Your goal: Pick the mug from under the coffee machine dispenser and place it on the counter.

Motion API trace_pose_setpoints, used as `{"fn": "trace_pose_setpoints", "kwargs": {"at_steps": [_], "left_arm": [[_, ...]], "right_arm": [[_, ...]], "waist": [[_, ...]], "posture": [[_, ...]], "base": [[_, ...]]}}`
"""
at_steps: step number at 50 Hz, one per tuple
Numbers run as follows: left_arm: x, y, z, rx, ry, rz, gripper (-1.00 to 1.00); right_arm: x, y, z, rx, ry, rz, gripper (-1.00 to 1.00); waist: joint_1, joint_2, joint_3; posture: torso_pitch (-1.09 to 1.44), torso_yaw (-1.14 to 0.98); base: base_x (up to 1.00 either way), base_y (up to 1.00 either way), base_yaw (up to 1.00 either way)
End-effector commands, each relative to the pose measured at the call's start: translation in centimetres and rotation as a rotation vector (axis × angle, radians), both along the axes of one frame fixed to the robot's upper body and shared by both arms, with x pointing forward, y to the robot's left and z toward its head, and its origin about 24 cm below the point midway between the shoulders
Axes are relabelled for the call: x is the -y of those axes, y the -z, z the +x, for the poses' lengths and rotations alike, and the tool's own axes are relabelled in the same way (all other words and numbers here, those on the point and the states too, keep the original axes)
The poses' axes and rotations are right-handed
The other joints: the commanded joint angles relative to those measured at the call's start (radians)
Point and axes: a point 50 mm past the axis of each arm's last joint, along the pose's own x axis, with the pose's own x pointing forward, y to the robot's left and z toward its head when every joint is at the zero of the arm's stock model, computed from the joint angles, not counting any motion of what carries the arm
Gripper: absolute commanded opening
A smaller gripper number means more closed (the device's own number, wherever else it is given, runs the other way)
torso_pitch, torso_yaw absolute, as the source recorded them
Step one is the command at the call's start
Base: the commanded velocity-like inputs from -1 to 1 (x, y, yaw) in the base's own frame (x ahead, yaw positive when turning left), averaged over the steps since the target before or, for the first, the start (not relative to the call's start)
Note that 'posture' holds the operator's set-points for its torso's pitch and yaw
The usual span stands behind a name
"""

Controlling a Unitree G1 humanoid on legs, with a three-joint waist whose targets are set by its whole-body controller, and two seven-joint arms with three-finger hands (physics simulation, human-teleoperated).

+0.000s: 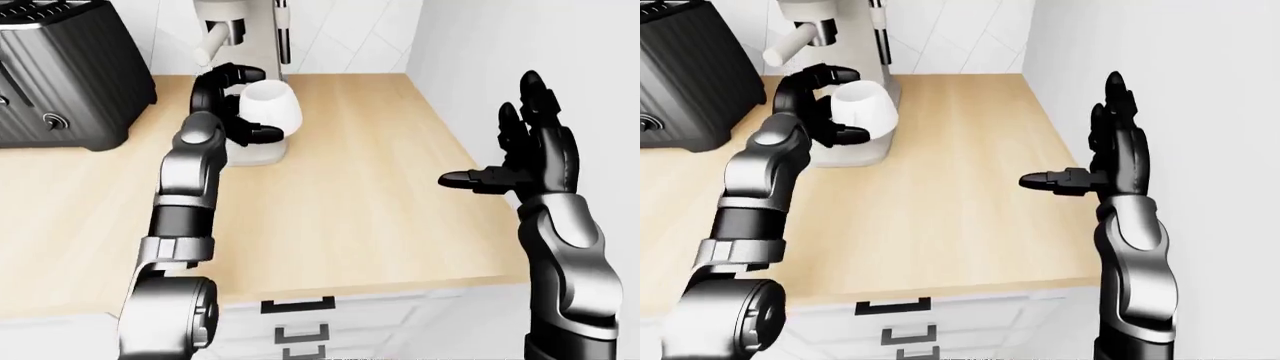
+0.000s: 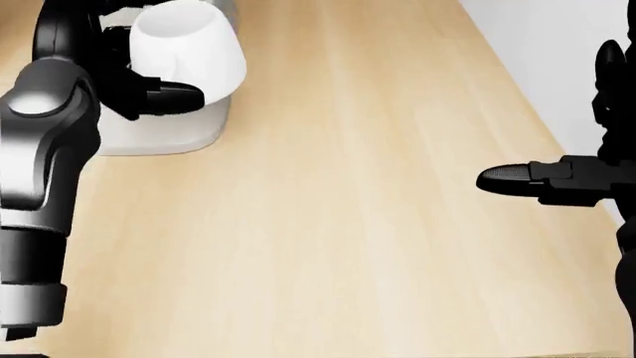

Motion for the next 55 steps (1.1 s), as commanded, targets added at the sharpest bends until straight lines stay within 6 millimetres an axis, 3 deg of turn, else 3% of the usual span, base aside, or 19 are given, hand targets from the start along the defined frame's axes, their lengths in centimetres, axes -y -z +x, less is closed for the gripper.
{"fn": "trace_pose_setpoints", "kwargs": {"at_steps": [1,17,30,46,55], "left_arm": [[0.0,-3.1,-0.6,0.112,0.01,-0.008,-1.0],[-0.5,-2.0,-2.7,0.08,0.021,-0.008,-1.0],[0.6,-0.4,-4.8,0.08,0.065,-0.014,-1.0],[1.1,-1.0,-6.6,0.09,0.098,0.043,-1.0],[1.1,0.2,-7.3,0.072,0.112,0.057,-1.0]], "right_arm": [[0.0,-1.6,-0.2,0.084,0.002,-0.025,1.0],[0.0,-1.6,-0.4,0.083,0.001,-0.027,1.0],[0.1,-1.5,-0.2,0.084,0.002,-0.028,1.0],[0.0,-1.5,-0.3,0.083,-0.001,-0.031,1.0],[0.0,-1.5,-0.3,0.083,-0.001,-0.032,1.0]], "waist": [[0.001,0.0,-0.029],[0.002,0.001,-0.027],[0.002,0.002,-0.028],[0.003,0.001,-0.026],[0.004,0.001,-0.025]], "posture": [[0.0,0.0],[0.0,0.0],[0.0,0.0],[0.0,0.0],[0.0,0.0]], "base": [[0.0,0.0,0.0],[0.0,0.0,0.0],[0.0,0.0,0.0],[0.0,0.0,0.0],[0.0,0.0,0.0]]}}
